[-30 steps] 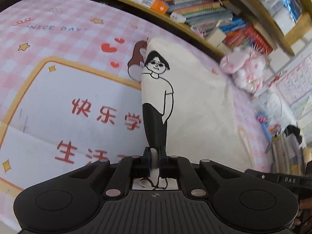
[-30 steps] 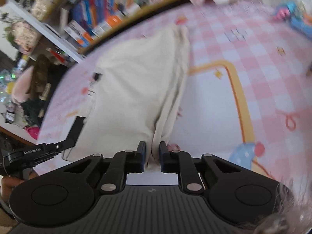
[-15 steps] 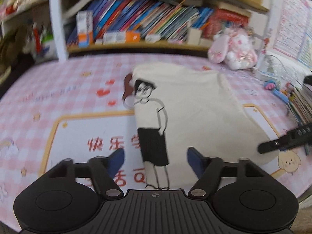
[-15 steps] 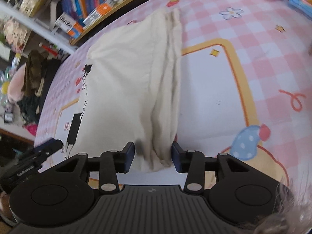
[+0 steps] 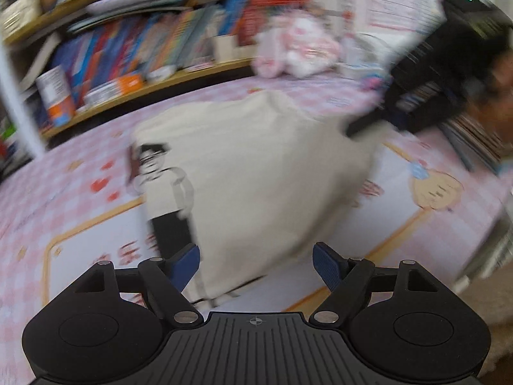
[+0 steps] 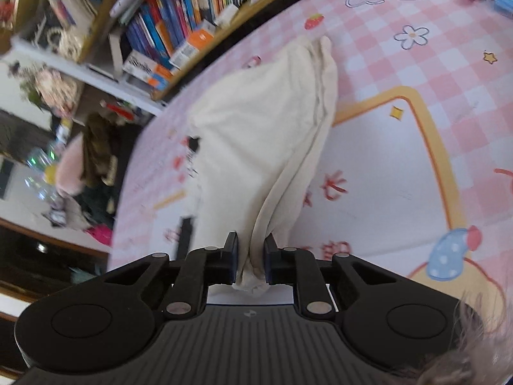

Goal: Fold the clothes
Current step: 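Smooth the shirt with the left gripper while the right gripper regrasps the side edge, then lift the side edge with the right gripper and fold it over the shirt body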

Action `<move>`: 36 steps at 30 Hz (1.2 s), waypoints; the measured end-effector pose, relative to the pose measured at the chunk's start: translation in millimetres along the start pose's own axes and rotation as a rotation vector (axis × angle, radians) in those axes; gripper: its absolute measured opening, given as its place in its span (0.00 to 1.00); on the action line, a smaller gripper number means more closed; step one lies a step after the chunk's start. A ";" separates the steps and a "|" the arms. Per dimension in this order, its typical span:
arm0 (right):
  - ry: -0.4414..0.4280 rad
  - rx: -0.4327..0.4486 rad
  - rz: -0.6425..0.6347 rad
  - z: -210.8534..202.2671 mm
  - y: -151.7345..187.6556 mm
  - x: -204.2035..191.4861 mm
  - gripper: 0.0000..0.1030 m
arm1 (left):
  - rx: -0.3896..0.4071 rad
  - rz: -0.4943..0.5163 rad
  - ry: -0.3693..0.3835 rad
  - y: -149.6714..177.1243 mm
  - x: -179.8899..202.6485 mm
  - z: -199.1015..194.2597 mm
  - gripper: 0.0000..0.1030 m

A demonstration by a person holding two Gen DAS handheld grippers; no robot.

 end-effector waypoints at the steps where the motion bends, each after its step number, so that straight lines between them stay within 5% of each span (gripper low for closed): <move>1: -0.012 0.002 0.011 -0.3 -2.6 -2.5 0.14 | 0.003 0.018 0.012 -0.7 4.4 2.5 0.77; 4: -0.032 0.007 0.013 0.7 -10.7 -13.7 0.14 | 0.011 0.073 0.024 -3.5 16.4 14.2 0.77; 10: -0.007 0.009 -0.049 1.5 -13.2 -30.5 0.14 | 0.005 0.208 -0.075 -7.8 33.6 38.0 0.77; 17: 0.025 0.003 -0.048 -7.3 -6.1 -17.0 0.14 | 0.007 0.150 -0.111 -13.2 22.1 42.2 0.77; 23: 0.066 0.013 -0.131 -22.1 0.0 -9.5 0.34 | 0.034 0.147 -0.107 -22.6 17.8 41.1 0.77; 26: 0.138 0.008 -0.380 -25.1 10.3 -18.2 0.41 | 0.030 0.163 -0.102 -23.9 17.4 42.8 0.77; 30: 0.267 -0.003 -0.800 -26.9 26.7 -35.8 0.71 | 0.031 0.174 -0.099 -25.8 17.3 43.8 0.77; 36: 0.305 -0.043 -1.328 -5.6 69.9 -49.8 0.75 | 0.024 0.154 -0.090 -26.7 14.8 46.5 0.77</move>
Point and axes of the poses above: each gripper's, at about its wrist camera, not at the fingertips, and z roughly the way its jaws point, x to its right, y to its underside, the point moved 3 cm from there along z, roughly the way its jaws point, and after that the axes turned 7 degrees about x, right-handed, at the moved point
